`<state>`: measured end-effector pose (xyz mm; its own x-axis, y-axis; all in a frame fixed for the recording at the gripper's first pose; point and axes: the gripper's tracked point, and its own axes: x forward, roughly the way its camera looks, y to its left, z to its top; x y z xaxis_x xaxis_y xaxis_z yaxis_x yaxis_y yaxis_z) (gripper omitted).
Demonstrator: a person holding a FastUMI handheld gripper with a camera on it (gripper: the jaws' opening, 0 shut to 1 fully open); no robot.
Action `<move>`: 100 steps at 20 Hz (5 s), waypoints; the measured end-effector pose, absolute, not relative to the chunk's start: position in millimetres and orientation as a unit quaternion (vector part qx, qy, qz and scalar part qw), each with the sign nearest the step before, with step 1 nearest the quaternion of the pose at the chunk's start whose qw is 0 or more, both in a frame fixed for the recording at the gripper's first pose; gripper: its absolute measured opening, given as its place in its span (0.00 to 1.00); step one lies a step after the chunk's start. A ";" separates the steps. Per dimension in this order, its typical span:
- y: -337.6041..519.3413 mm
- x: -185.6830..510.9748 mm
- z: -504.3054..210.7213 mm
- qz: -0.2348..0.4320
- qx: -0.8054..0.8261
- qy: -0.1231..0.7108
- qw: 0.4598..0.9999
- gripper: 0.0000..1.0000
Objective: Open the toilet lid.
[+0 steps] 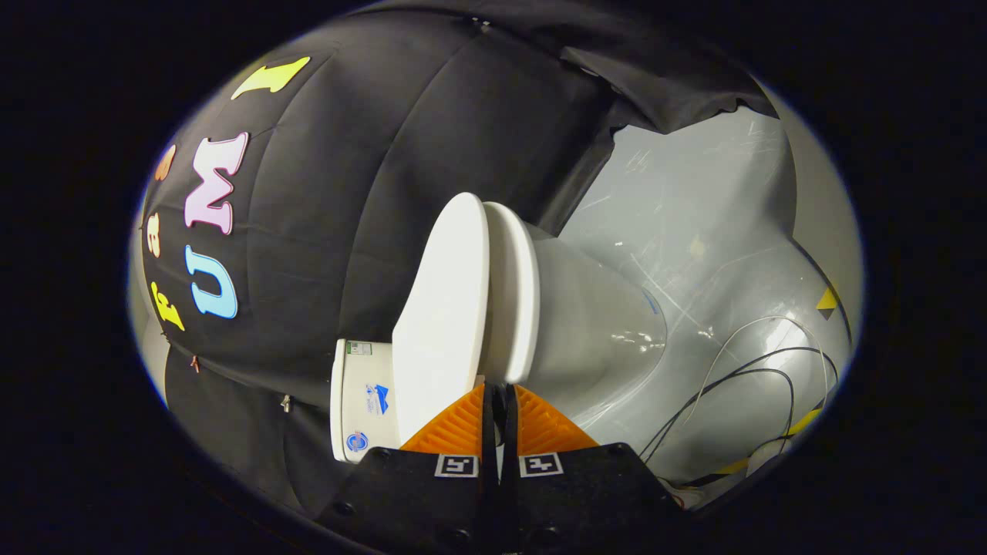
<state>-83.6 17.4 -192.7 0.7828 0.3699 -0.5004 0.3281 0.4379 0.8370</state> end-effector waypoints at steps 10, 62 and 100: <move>27.4 -81.8 -133.9 0.010 0.467 0.314 0.826 0.05; 390.9 -50.3 135.3 -0.058 0.019 0.230 0.971 0.05; 505.7 -33.4 137.1 0.004 -0.026 0.212 0.977 1.00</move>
<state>-33.4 505.7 137.1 0.9098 -0.0036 -0.4150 -0.0188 0.9986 -0.0499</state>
